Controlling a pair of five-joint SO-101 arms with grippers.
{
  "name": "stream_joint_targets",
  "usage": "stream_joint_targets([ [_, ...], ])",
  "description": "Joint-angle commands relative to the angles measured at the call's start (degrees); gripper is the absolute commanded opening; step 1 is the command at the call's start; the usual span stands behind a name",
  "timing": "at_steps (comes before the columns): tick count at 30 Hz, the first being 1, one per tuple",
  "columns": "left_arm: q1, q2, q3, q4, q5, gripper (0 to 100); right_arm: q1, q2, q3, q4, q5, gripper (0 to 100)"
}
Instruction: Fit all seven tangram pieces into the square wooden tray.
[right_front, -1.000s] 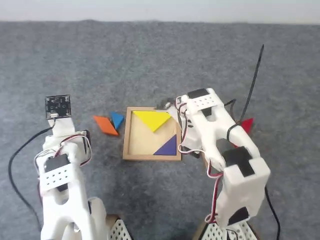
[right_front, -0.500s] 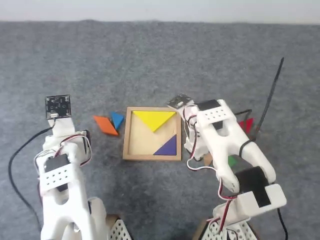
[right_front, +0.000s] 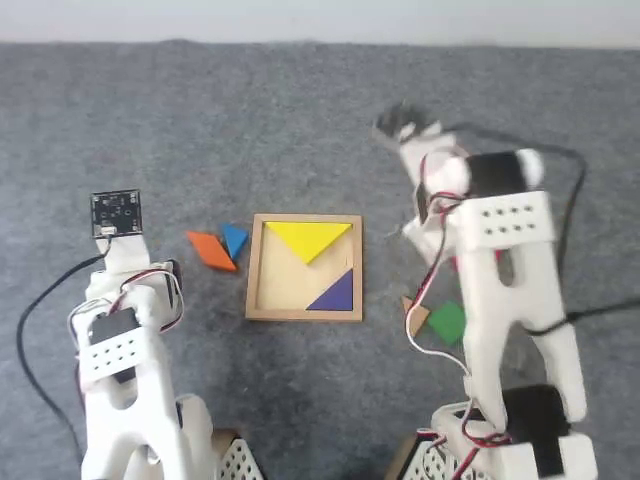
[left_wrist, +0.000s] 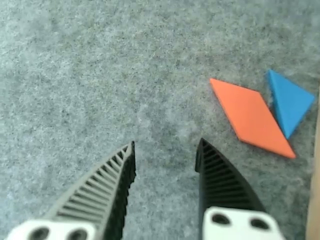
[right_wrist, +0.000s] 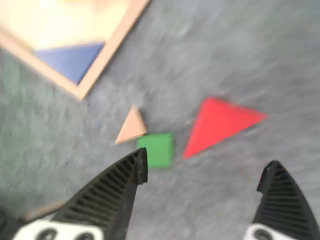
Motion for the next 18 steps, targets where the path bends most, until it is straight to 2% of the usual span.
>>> stream_joint_targets([
  [1, -0.18, -1.85, -1.01, -1.41, -0.62, 18, -0.13, -2.86, -9.41, 2.86, -2.99, 35.8],
  [6, -0.18, -1.85, -1.01, -1.41, -0.62, 18, -4.97, -5.41, 0.62, 2.51, -6.68, 35.7],
  [11, -0.18, -1.85, -1.01, -1.41, -0.62, 18, -8.04, -12.26, 15.65, 1.27, -5.01, 35.7],
  [14, -0.18, -1.85, -1.01, -1.41, -0.62, 18, -8.22, -14.64, 26.2, -5.93, -6.59, 35.7],
  [18, -0.18, -1.85, -1.01, -1.41, -0.62, 18, -8.22, -14.11, 38.59, -20.97, -9.58, 35.7],
])
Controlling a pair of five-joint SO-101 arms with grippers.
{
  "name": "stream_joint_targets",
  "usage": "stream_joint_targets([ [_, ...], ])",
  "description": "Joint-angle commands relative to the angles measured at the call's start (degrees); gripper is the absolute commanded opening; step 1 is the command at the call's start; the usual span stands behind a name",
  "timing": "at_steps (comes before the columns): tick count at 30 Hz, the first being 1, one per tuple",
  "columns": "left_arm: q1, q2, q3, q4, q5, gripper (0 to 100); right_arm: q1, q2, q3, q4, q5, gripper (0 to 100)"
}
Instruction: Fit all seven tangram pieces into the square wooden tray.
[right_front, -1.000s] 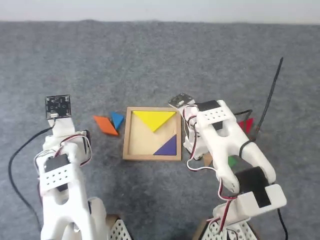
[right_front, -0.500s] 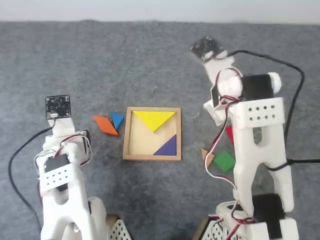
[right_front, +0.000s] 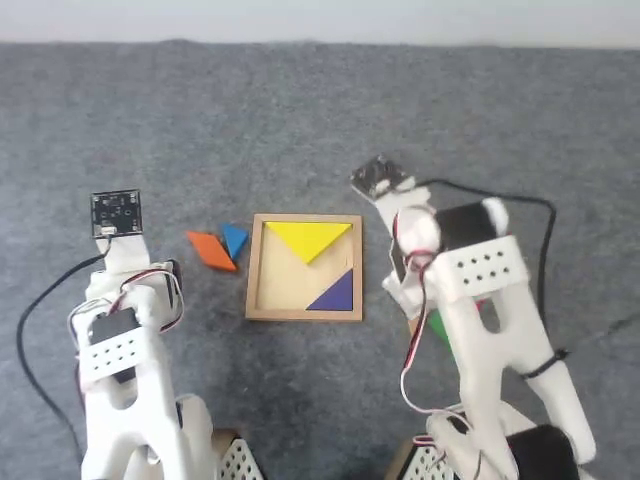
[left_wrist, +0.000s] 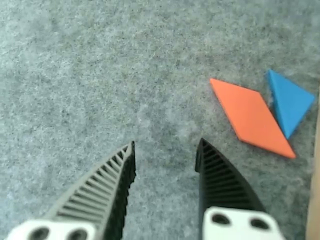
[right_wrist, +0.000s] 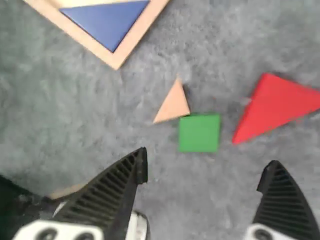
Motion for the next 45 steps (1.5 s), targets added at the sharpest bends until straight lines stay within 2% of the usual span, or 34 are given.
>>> stream_joint_targets([
  [1, -0.18, -1.85, -1.01, -1.41, -0.62, 18, -0.57, -1.54, 11.16, -16.04, -3.52, 35.7],
  [6, -0.18, -1.85, -1.01, -1.41, -0.62, 18, -1.01, 4.18, 13.63, -22.02, -13.8, 35.7],
  [9, -0.18, -1.85, -1.01, -1.41, -0.62, 18, -1.1, 9.01, 13.71, -22.73, -16.18, 35.7],
  [15, -0.18, -1.85, -1.01, -1.41, -0.62, 18, -1.8, 17.45, 13.71, -23.43, -11.52, 35.7],
  [22, -0.18, -1.85, -1.01, -1.41, -0.62, 18, -5.93, 18.51, 13.89, -25.19, -11.34, 35.7],
  [29, -0.18, -1.85, -1.01, -1.41, -0.62, 18, -1.98, 20.88, 13.89, -27.82, -10.73, 35.7],
  [33, -0.18, -1.85, -1.01, -1.41, -0.62, 18, -1.89, 25.1, 13.54, -27.82, -7.21, 35.7],
  [45, -0.18, -1.85, -1.01, -1.41, -0.62, 18, -1.89, 26.42, 13.54, -28.26, -6.95, 35.7],
])
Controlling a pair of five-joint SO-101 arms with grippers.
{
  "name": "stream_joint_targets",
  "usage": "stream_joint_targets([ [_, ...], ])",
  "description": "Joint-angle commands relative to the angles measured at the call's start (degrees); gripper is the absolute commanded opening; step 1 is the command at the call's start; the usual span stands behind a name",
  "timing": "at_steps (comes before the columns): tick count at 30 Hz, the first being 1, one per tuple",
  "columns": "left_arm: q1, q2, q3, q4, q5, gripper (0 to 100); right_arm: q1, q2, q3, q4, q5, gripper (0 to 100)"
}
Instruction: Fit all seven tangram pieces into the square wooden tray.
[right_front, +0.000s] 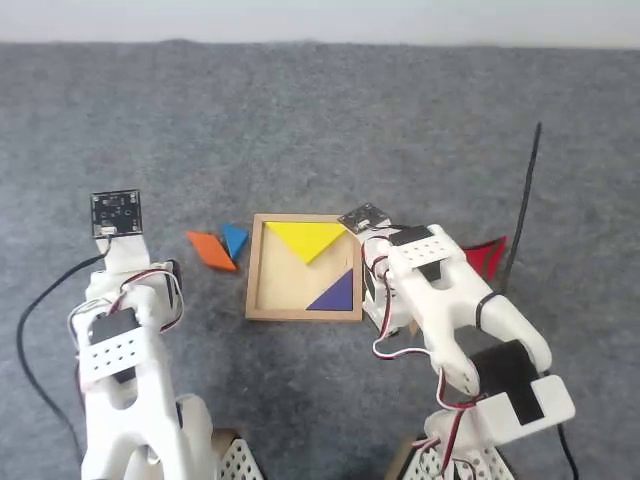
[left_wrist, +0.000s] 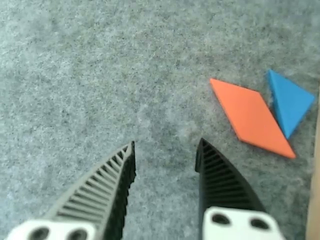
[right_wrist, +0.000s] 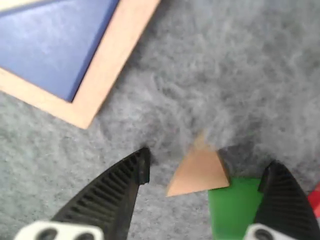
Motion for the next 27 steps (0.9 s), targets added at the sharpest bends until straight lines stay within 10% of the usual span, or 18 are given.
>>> stream_joint_targets([
  [1, -0.18, -1.85, -1.01, -1.41, -0.62, 18, 0.75, 0.48, -0.09, -0.57, 1.05, 35.7],
  [27, -0.18, -1.85, -1.01, -1.41, -0.62, 18, 1.01, 0.31, -0.09, 0.4, -1.14, 23.1],
])
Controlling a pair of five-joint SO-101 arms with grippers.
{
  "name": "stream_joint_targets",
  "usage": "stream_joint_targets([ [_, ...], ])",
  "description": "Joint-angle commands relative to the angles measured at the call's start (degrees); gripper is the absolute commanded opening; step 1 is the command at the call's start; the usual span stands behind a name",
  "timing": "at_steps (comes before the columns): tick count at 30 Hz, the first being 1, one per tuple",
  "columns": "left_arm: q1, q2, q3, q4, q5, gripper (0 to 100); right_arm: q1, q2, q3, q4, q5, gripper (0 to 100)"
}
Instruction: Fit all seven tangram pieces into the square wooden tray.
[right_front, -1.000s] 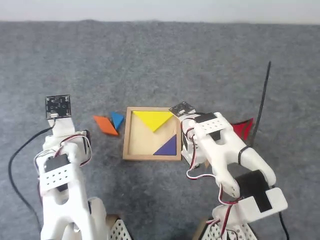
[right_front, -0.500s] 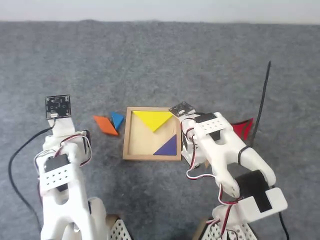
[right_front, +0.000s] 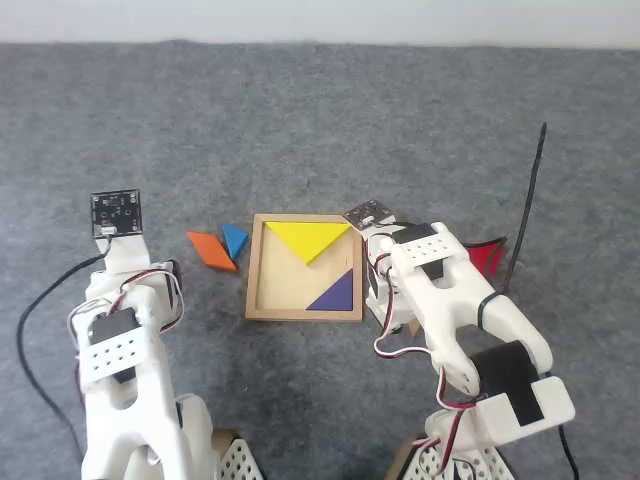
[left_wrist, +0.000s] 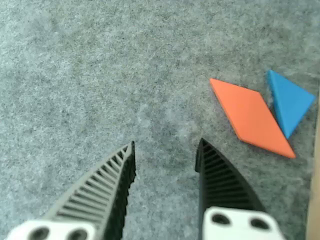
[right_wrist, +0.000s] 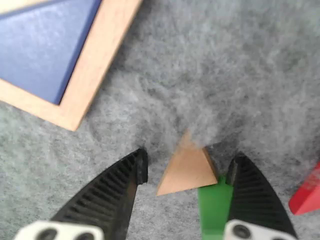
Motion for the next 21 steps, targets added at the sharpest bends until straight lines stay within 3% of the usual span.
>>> stream_joint_targets([
  [1, -0.18, -1.85, -1.01, -1.41, -0.62, 18, 0.22, 0.31, 0.53, 0.4, -0.88, 23.1],
  [21, -0.18, -1.85, -1.01, -1.41, -0.62, 18, 3.38, -1.89, 0.79, 0.66, -2.02, 23.0],
])
